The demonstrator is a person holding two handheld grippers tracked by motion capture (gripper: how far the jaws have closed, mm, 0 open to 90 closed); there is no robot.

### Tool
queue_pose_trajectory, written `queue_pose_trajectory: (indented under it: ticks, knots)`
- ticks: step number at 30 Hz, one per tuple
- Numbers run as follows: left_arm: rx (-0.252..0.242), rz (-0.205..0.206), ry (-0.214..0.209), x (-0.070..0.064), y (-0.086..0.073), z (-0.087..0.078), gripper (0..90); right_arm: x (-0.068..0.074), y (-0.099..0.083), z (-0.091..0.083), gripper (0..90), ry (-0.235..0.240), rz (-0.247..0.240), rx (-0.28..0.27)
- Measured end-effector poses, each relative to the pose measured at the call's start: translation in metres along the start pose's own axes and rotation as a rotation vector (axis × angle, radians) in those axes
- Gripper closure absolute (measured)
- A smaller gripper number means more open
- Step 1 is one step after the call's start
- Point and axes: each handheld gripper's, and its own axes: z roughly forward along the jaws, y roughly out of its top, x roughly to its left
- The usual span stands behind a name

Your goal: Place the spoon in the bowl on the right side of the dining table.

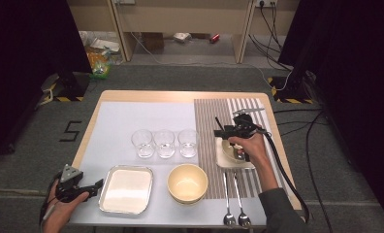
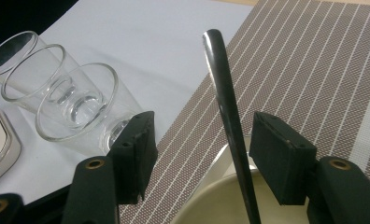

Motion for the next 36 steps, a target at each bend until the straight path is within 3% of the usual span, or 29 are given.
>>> queue_pose_trajectory:
  ticks: [5,22,36]
  knots:
    - [0.000,0.000,-0.002,0.000,0.000,0.000,14.4,0.003,-0.002,0.003,41.4,0.013,-0.006,0.010]
    - [0.003,0.001,-0.001,0.000,0.000,0.000,14.4,0.026,-0.012,-0.001,40.9,0.120,-0.107,0.043]
    - [0.007,0.001,-0.005,0.000,0.000,-0.001,14.4,0.041,-0.025,-0.012,40.1,0.158,-0.172,0.070]
